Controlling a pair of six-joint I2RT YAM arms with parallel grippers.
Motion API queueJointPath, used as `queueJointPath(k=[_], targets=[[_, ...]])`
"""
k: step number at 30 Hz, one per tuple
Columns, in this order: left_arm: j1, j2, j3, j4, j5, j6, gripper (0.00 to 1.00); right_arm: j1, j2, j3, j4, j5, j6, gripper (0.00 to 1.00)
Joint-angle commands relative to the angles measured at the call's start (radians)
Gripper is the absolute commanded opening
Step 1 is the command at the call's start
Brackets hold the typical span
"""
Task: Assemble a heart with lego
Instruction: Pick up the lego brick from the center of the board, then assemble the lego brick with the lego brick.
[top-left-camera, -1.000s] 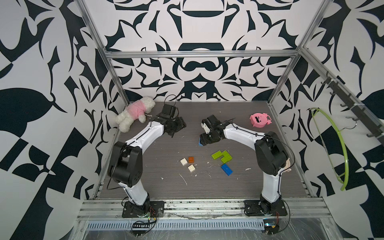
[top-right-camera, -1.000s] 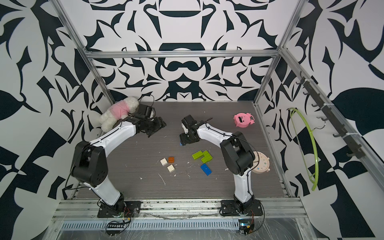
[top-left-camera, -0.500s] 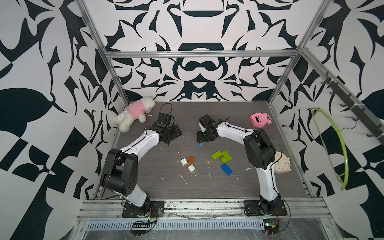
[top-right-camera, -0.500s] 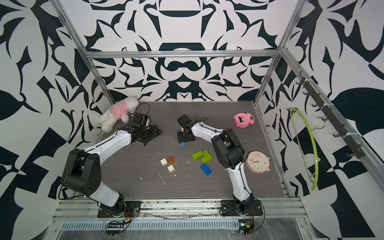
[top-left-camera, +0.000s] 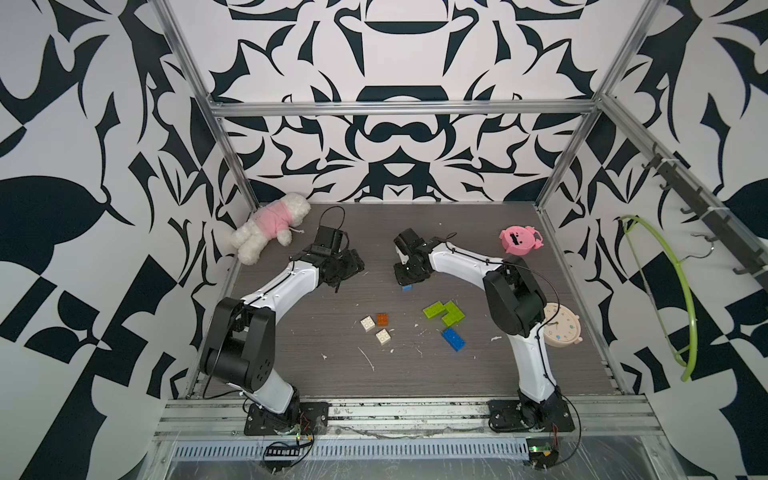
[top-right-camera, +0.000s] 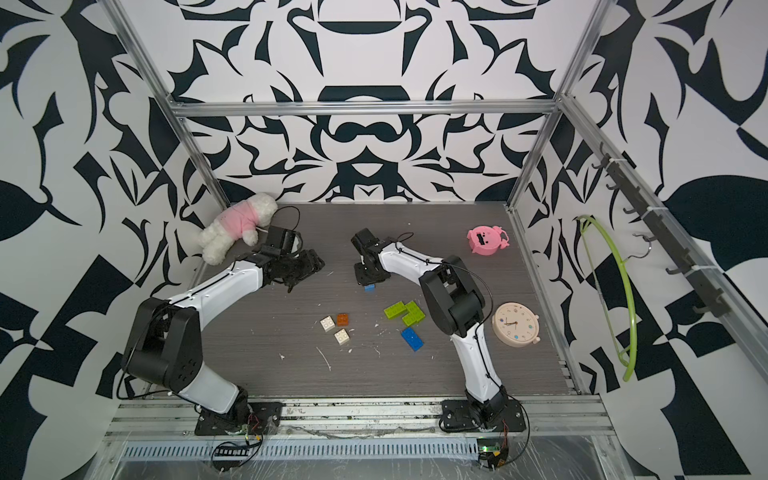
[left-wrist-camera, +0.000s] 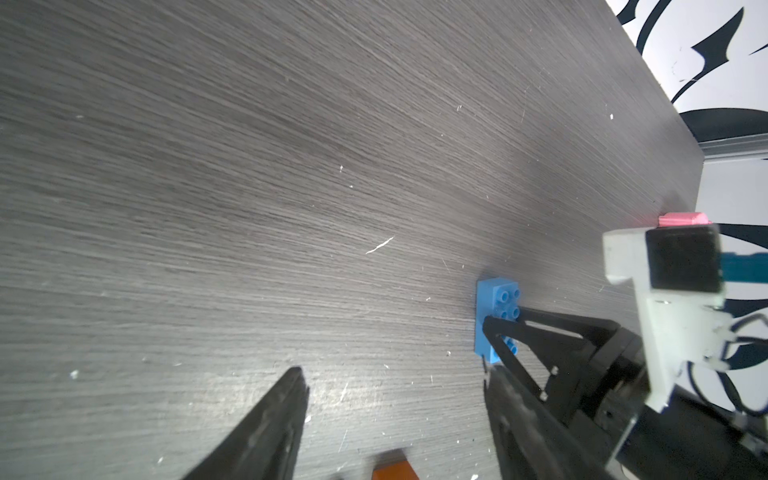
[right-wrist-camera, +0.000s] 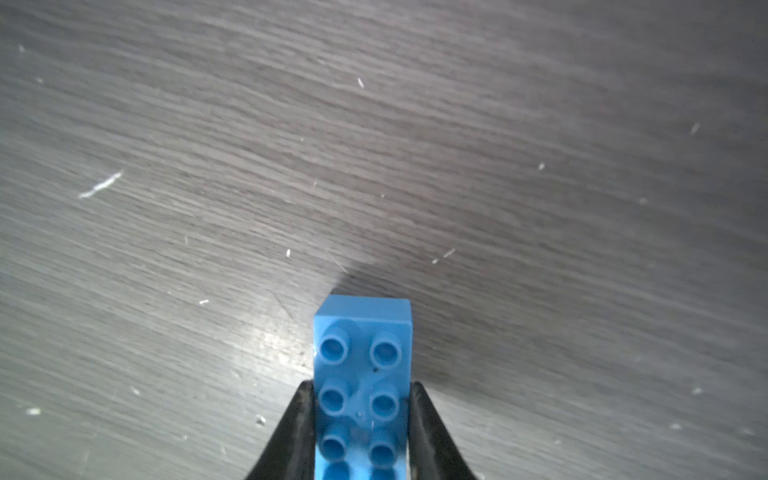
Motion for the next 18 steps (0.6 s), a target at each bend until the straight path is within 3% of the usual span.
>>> queueJointPath(k=[1, 5, 10, 14, 18], targets=[[0.012, -0.040, -0.027, 0.001, -0.001, 0.023, 0.71, 0.011, -0.028, 0.037, -0.032, 0.018, -0.050, 0.18], [0.049, -0.070, -0.063, 0.023, 0.036, 0.039, 0.71, 0.031, -0.084, 0.007, -0.019, -0.052, -0.142, 0.15], [0.095, -0.138, -0.139, 0.061, 0.051, 0.053, 0.71, 0.073, -0.199, -0.089, -0.035, -0.256, -0.289, 0.15], [0.100, -0.180, -0.185, 0.089, 0.044, 0.058, 0.71, 0.144, -0.240, -0.119, -0.106, -0.279, -0.332, 0.15], [0.100, -0.190, -0.200, 0.098, 0.040, 0.061, 0.71, 0.205, -0.265, -0.153, -0.108, -0.225, -0.326, 0.15]])
